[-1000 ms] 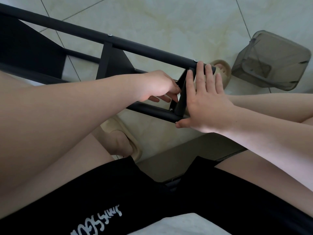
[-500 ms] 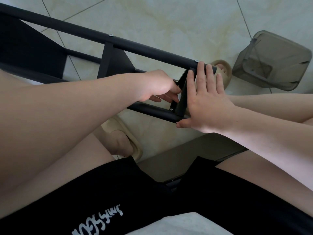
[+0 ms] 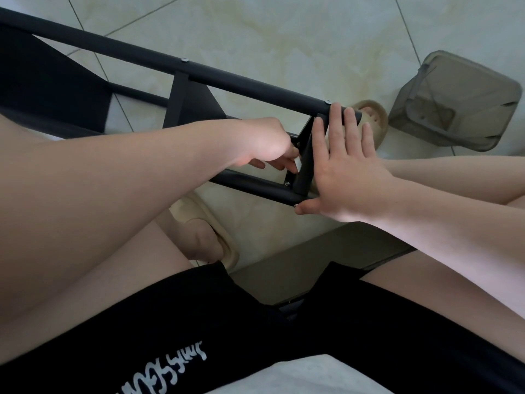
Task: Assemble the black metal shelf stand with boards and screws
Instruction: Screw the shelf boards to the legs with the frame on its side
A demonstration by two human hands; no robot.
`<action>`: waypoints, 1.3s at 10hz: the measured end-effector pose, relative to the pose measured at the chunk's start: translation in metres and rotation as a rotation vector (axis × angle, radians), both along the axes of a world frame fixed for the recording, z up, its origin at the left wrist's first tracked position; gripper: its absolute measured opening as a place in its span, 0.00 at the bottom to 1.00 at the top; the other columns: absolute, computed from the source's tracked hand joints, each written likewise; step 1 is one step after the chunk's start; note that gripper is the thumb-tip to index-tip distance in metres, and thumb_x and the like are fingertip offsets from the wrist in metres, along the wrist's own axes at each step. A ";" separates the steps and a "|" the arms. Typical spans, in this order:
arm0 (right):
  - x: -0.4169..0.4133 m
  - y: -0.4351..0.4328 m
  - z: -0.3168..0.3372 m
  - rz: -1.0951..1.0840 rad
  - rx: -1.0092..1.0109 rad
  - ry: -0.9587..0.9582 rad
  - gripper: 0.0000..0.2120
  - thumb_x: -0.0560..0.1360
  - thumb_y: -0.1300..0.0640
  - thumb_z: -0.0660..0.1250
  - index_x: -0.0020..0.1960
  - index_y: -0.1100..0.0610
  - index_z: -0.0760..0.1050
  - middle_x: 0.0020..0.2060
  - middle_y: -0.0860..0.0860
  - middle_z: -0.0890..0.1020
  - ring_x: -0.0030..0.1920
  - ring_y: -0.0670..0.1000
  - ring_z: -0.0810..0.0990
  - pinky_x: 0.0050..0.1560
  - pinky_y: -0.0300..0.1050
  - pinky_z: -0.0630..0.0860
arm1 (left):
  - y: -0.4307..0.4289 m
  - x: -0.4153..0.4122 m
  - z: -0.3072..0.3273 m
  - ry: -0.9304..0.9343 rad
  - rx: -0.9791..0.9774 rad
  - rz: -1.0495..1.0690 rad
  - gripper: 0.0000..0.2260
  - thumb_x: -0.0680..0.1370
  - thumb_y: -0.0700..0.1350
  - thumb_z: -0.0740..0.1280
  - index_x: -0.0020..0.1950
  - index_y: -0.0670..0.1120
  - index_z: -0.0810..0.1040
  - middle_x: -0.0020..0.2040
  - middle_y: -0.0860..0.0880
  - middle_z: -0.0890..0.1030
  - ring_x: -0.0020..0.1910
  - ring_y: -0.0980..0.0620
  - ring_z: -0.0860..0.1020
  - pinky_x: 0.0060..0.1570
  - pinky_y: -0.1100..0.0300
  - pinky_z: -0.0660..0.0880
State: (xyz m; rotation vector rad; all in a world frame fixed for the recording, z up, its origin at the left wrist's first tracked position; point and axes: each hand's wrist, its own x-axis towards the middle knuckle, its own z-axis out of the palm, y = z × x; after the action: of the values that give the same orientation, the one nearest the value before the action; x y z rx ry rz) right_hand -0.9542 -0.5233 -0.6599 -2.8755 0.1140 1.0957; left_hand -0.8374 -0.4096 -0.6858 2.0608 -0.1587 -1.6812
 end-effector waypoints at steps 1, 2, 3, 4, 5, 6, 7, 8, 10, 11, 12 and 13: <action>0.000 0.000 0.000 0.000 0.001 0.001 0.68 0.67 0.24 0.66 0.78 0.65 0.28 0.76 0.67 0.29 0.77 0.68 0.30 0.78 0.66 0.38 | 0.002 0.001 0.000 -0.038 0.001 -0.034 0.08 0.83 0.47 0.63 0.55 0.47 0.81 0.41 0.57 0.85 0.50 0.58 0.81 0.52 0.57 0.73; 0.000 0.000 0.000 -0.003 0.006 0.002 0.67 0.67 0.25 0.66 0.78 0.65 0.28 0.76 0.67 0.29 0.77 0.67 0.29 0.78 0.66 0.38 | 0.004 0.002 -0.002 -0.103 -0.024 -0.080 0.07 0.82 0.46 0.64 0.52 0.47 0.81 0.42 0.57 0.84 0.48 0.56 0.81 0.49 0.58 0.72; 0.000 0.000 0.000 -0.003 0.006 0.008 0.67 0.67 0.24 0.66 0.78 0.64 0.28 0.76 0.67 0.29 0.77 0.67 0.29 0.77 0.66 0.38 | 0.006 0.005 -0.003 -0.120 -0.044 -0.122 0.08 0.82 0.44 0.64 0.50 0.46 0.83 0.42 0.57 0.84 0.46 0.56 0.79 0.44 0.61 0.71; 0.000 0.000 0.000 -0.002 0.000 0.005 0.67 0.67 0.24 0.66 0.78 0.64 0.28 0.76 0.67 0.29 0.77 0.67 0.29 0.77 0.65 0.38 | 0.009 0.007 -0.004 -0.122 -0.061 -0.182 0.09 0.82 0.45 0.64 0.53 0.45 0.84 0.46 0.55 0.85 0.48 0.56 0.79 0.43 0.61 0.71; 0.001 0.001 0.001 -0.005 0.000 0.005 0.67 0.67 0.24 0.66 0.78 0.65 0.28 0.76 0.67 0.29 0.77 0.67 0.30 0.78 0.65 0.38 | 0.012 0.009 -0.005 -0.139 -0.087 -0.256 0.09 0.82 0.45 0.64 0.53 0.45 0.84 0.48 0.54 0.85 0.48 0.56 0.79 0.41 0.64 0.70; 0.000 0.001 0.001 -0.005 0.000 0.007 0.67 0.67 0.24 0.66 0.78 0.65 0.28 0.76 0.67 0.29 0.77 0.67 0.30 0.78 0.65 0.38 | 0.014 0.010 -0.006 -0.167 -0.096 -0.307 0.09 0.81 0.44 0.64 0.49 0.47 0.85 0.46 0.57 0.84 0.49 0.56 0.77 0.43 0.67 0.69; 0.000 0.001 0.001 -0.006 0.003 0.006 0.67 0.67 0.24 0.66 0.78 0.65 0.28 0.76 0.67 0.29 0.77 0.67 0.29 0.78 0.65 0.38 | 0.016 0.010 -0.007 -0.187 -0.104 -0.352 0.08 0.81 0.44 0.65 0.46 0.49 0.84 0.47 0.57 0.83 0.51 0.54 0.76 0.46 0.67 0.68; 0.000 0.001 0.001 -0.010 0.003 0.003 0.68 0.67 0.24 0.66 0.78 0.64 0.28 0.76 0.66 0.29 0.77 0.67 0.29 0.78 0.65 0.38 | 0.019 0.010 -0.008 -0.192 -0.115 -0.389 0.08 0.81 0.45 0.65 0.46 0.49 0.84 0.51 0.53 0.83 0.55 0.51 0.77 0.55 0.60 0.70; 0.000 0.002 0.001 -0.015 0.002 0.011 0.68 0.67 0.24 0.66 0.77 0.64 0.27 0.75 0.66 0.28 0.77 0.67 0.28 0.78 0.65 0.37 | 0.022 0.009 -0.009 -0.190 -0.107 -0.456 0.09 0.80 0.45 0.67 0.41 0.54 0.81 0.48 0.55 0.81 0.49 0.54 0.75 0.49 0.61 0.70; 0.000 0.002 0.001 -0.015 0.002 0.007 0.68 0.67 0.25 0.67 0.77 0.65 0.27 0.75 0.67 0.28 0.77 0.67 0.28 0.78 0.65 0.37 | 0.023 0.008 -0.011 -0.179 -0.112 -0.465 0.08 0.80 0.45 0.67 0.42 0.54 0.80 0.44 0.58 0.79 0.44 0.58 0.74 0.42 0.63 0.67; 0.000 0.002 0.001 -0.016 -0.003 0.011 0.68 0.67 0.24 0.66 0.77 0.65 0.27 0.75 0.67 0.28 0.77 0.67 0.28 0.78 0.65 0.37 | 0.023 0.007 -0.013 -0.194 -0.117 -0.495 0.05 0.79 0.44 0.68 0.45 0.53 0.80 0.44 0.57 0.78 0.43 0.58 0.73 0.40 0.63 0.66; 0.001 0.002 0.000 -0.020 -0.002 0.017 0.68 0.67 0.25 0.66 0.77 0.64 0.27 0.75 0.67 0.28 0.77 0.67 0.28 0.78 0.65 0.37 | 0.023 0.006 -0.013 -0.183 -0.119 -0.519 0.07 0.79 0.43 0.68 0.44 0.54 0.78 0.43 0.56 0.78 0.42 0.58 0.74 0.40 0.63 0.67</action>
State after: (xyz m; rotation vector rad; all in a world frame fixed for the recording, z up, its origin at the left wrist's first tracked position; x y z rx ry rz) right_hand -0.9537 -0.5209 -0.6597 -2.8605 0.1445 1.1173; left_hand -0.8317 -0.3868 -0.6991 2.2018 -0.8985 -1.7001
